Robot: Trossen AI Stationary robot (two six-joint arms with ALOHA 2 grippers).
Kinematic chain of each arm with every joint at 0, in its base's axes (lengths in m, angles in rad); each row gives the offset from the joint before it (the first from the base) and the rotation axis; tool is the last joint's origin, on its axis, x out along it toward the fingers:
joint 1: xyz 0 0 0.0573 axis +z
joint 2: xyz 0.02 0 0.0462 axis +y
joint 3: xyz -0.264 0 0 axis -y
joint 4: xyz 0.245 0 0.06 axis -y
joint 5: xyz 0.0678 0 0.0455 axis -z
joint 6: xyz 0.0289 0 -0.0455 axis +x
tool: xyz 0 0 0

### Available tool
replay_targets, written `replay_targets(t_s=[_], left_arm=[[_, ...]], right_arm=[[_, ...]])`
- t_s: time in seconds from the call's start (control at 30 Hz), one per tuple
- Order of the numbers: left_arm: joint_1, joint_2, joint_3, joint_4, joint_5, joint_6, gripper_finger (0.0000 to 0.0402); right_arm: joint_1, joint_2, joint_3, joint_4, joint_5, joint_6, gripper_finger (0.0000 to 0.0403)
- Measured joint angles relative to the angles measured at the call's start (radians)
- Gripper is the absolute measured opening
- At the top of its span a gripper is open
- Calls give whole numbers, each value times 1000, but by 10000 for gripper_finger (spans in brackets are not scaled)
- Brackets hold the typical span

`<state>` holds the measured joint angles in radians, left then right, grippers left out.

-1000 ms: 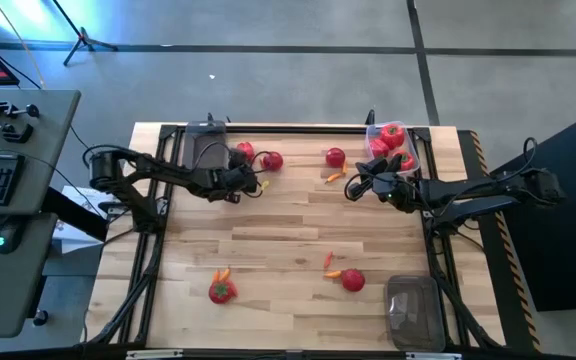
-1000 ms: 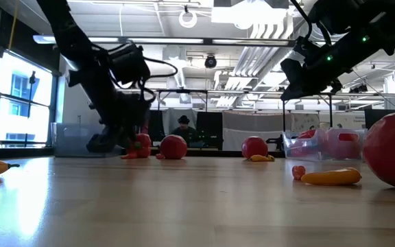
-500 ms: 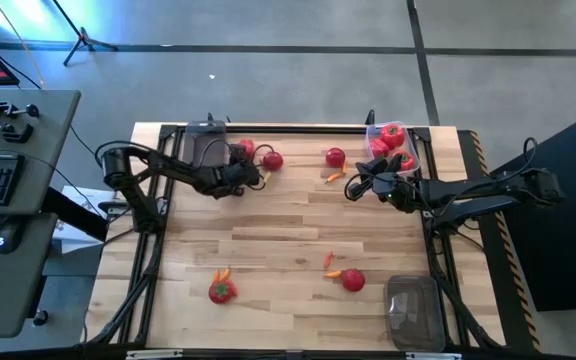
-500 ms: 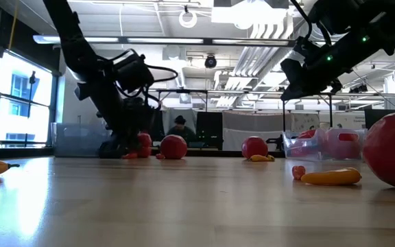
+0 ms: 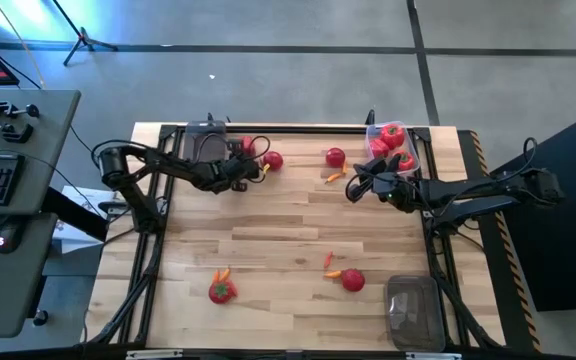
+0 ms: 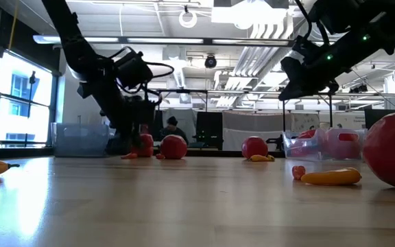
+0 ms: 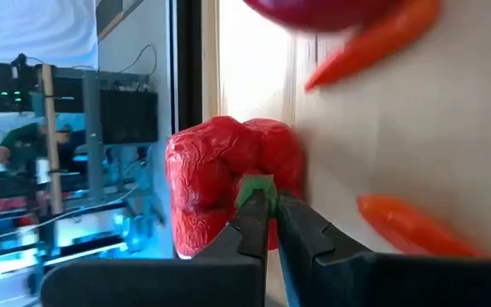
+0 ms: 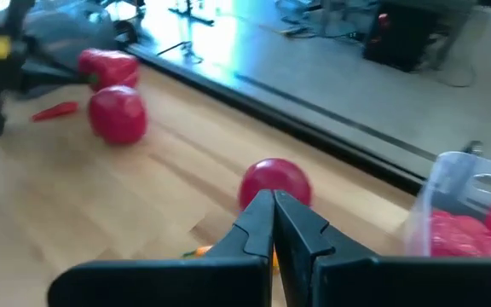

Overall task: Sort produce into baskets
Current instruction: Put the red bell pepper into the transparent bin

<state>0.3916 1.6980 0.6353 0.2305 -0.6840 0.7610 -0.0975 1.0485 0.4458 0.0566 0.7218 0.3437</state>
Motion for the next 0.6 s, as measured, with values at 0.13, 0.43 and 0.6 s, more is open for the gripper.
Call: replay_targets(t_s=[0.13, 0.43, 0.6], left_arm=[[0, -62, 0, -14, 66, -53, 1], [0, -308, 0, -143, 165, -171, 0], [-2, -436, 0, -212, 385, -295, 0]], right_arm=[[0, 0, 0, 1, -70, -47, 0], [0, 0, 0, 81, -154, -164, 15], [22, 8, 0, 143, -217, -197, 81]])
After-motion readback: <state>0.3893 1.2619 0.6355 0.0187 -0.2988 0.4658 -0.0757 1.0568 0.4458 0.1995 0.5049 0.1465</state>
